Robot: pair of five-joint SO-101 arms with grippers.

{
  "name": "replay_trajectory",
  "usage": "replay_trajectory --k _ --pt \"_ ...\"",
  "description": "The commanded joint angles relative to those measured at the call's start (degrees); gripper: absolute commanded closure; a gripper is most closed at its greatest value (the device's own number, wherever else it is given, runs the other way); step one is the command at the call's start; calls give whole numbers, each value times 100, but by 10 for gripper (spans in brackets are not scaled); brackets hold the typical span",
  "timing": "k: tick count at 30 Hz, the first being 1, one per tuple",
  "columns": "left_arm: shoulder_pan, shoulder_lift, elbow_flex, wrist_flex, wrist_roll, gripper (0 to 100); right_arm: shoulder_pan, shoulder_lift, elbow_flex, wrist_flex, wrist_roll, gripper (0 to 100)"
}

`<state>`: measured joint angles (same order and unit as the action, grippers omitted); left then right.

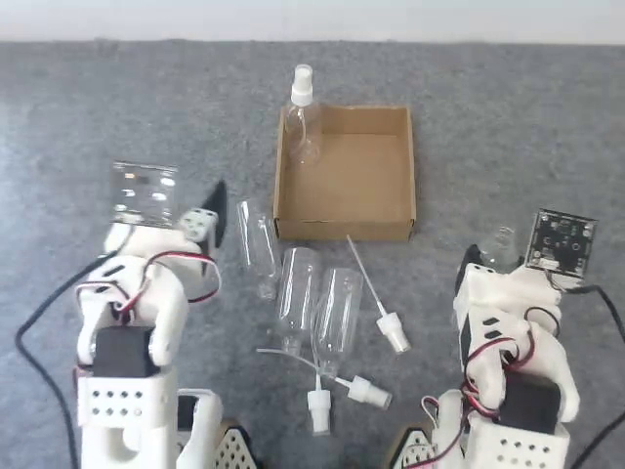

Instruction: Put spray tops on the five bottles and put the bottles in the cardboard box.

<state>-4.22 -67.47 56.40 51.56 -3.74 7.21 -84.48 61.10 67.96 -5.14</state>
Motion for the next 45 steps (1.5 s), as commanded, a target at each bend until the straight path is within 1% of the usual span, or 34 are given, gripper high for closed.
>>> replay_trajectory --k 1,8,13,17,20,22,25,30,32,35,39,45 --pt "598 -70 -356 369 -624 806 189 -110 -88 -136 -70 920" --pt "1635 -62 -356 1257 -1380 805 505 -110 -97 -207 -70 920" --pt "2268 -53 -330 1670 -1459 808 523 -110 -105 -207 -26 920" --pt "2840 -53 -330 2031 -1679 808 523 -110 -105 -207 -26 920" --pt "3218 -18 -321 2198 -1679 808 532 -110 -105 -215 -26 920" --pt "3367 220 -321 2163 -1662 808 681 -110 -114 -215 -35 920" --pt "3534 958 -365 2022 -1653 808 971 -110 -123 -295 -62 921" --pt "4105 2101 -365 1697 -1697 808 1182 -110 -114 -453 -18 979" --pt "4352 2418 -426 1591 -1697 808 1209 -110 -114 -444 -18 971" --pt "4545 2804 -629 1574 -1697 808 1209 -110 -97 -426 -18 946" --pt "4756 3332 -892 1591 -1697 806 1218 -110 -97 -444 -18 947" --pt "5363 4360 -1112 1591 -1697 805 1332 -110 -97 -444 -18 947"
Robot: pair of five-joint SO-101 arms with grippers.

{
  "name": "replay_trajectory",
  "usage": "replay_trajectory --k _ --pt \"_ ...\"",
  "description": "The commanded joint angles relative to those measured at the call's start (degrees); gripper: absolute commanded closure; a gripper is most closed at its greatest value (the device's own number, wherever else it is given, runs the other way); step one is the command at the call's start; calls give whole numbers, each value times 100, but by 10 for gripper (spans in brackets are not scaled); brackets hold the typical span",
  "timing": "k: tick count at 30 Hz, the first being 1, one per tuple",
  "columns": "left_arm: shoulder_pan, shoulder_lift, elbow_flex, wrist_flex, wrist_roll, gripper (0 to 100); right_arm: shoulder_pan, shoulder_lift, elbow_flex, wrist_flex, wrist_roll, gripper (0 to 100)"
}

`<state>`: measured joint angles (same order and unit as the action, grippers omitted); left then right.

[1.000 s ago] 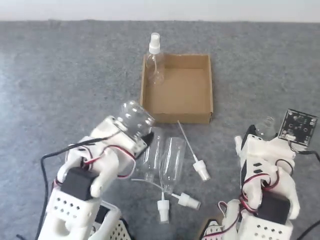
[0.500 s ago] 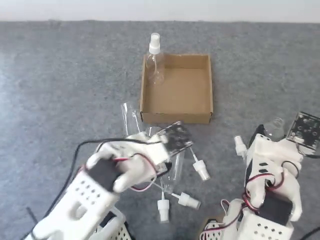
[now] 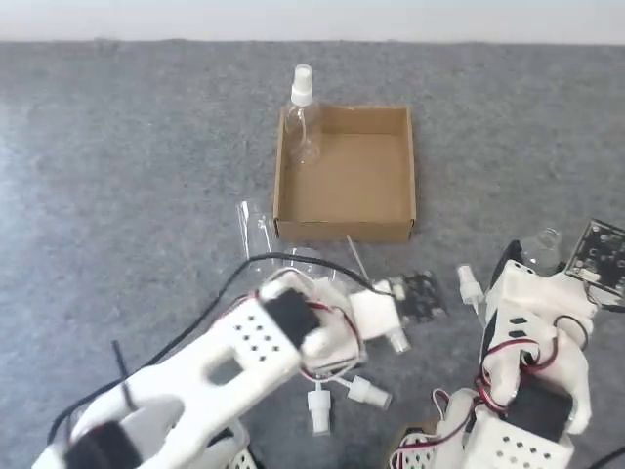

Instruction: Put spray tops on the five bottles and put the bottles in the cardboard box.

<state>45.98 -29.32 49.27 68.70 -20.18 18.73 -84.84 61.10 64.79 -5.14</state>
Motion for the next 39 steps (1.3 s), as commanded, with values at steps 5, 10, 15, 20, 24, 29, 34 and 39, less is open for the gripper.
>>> replay_trajectory --k 5,10,15,20,24,29,34,39 --pt "633 1310 -664 -123 -53 805 215 -75 -97 -127 -18 947" --pt "782 1741 -813 -114 -53 805 215 -75 -97 -127 -18 947" --pt "782 1776 -857 -114 -53 805 215 -75 -97 -127 -18 947" --pt "941 1811 -822 -114 -53 805 215 -75 -97 -127 -18 947" --pt "1020 1820 -646 -343 -53 805 207 -75 -97 -127 -18 947" --pt "1029 1820 -426 -624 -53 806 189 -75 -97 -127 -18 947" --pt "1029 1820 -418 -642 -53 808 180 -75 -97 -127 -18 947" --pt "1029 2022 -435 -651 -53 808 180 -75 -97 -127 -18 947"
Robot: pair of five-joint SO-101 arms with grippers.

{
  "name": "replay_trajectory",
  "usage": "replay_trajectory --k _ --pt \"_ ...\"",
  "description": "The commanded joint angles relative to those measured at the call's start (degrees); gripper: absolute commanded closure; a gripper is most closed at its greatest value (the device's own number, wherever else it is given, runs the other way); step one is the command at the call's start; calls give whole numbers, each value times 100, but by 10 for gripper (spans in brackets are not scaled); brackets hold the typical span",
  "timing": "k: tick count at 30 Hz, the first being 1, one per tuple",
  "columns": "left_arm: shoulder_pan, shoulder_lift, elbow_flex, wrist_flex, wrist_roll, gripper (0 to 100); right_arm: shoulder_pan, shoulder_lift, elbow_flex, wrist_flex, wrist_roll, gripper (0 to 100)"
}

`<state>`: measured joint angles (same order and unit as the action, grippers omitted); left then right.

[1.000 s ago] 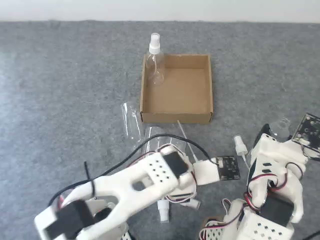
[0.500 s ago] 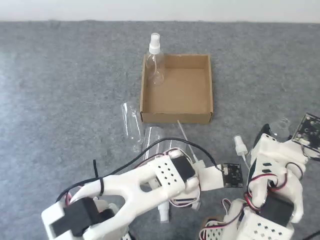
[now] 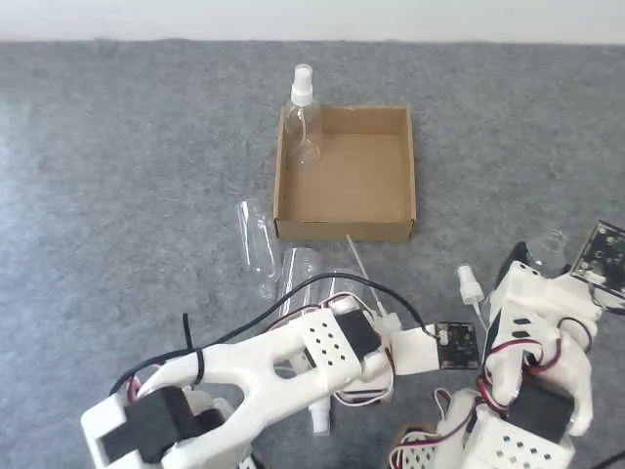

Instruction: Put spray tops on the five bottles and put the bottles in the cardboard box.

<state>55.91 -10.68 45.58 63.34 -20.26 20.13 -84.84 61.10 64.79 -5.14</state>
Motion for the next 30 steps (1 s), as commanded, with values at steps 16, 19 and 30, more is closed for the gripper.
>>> replay_trajectory --k 16,19,30 --pt "35 1196 -646 -26 -53 883 40 -75 -97 -110 -18 947" --pt "35 1196 -655 -26 -53 903 40 -75 -97 -110 -18 947" --pt "35 1187 -848 378 -53 904 57 -75 -97 -119 -18 947"
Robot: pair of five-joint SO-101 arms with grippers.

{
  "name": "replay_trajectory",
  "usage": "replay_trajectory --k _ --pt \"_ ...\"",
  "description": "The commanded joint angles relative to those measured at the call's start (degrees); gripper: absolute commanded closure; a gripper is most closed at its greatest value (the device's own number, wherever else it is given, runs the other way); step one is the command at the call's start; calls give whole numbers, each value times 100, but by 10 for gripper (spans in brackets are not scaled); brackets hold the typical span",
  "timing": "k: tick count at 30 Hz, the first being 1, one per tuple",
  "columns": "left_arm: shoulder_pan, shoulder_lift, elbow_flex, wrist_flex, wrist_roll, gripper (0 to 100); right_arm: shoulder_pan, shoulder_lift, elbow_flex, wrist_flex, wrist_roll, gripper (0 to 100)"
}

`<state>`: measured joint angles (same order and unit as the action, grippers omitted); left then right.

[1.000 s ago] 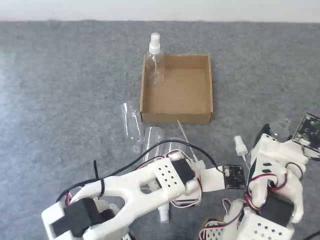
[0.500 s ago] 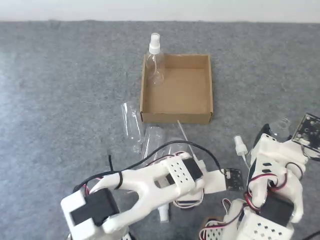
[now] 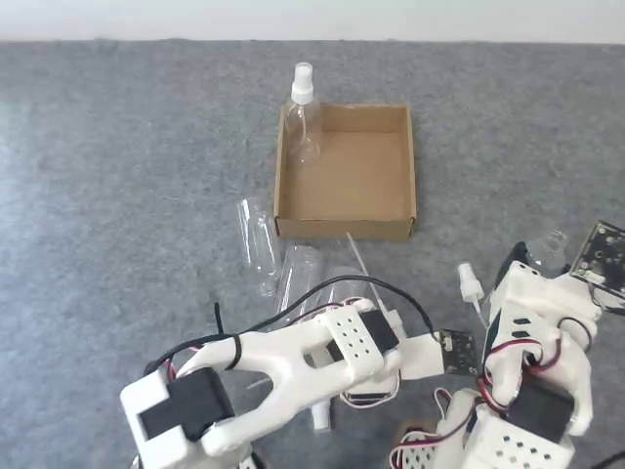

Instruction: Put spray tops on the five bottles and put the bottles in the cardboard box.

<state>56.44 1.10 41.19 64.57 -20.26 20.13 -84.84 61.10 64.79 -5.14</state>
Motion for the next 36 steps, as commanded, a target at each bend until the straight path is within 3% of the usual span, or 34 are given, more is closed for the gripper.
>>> replay_trajectory --k 1,16,27,36 --pt "-26 9 -462 325 -53 907 57 -75 -97 -119 -18 947" --pt "-97 -668 -532 1081 -18 934 57 -75 -88 -127 -18 947" --pt "-1310 -2497 -303 1723 -35 934 57 -75 -88 -127 -18 947" --pt "-2233 -3560 198 1662 -53 934 40 -75 -88 -127 -18 947"
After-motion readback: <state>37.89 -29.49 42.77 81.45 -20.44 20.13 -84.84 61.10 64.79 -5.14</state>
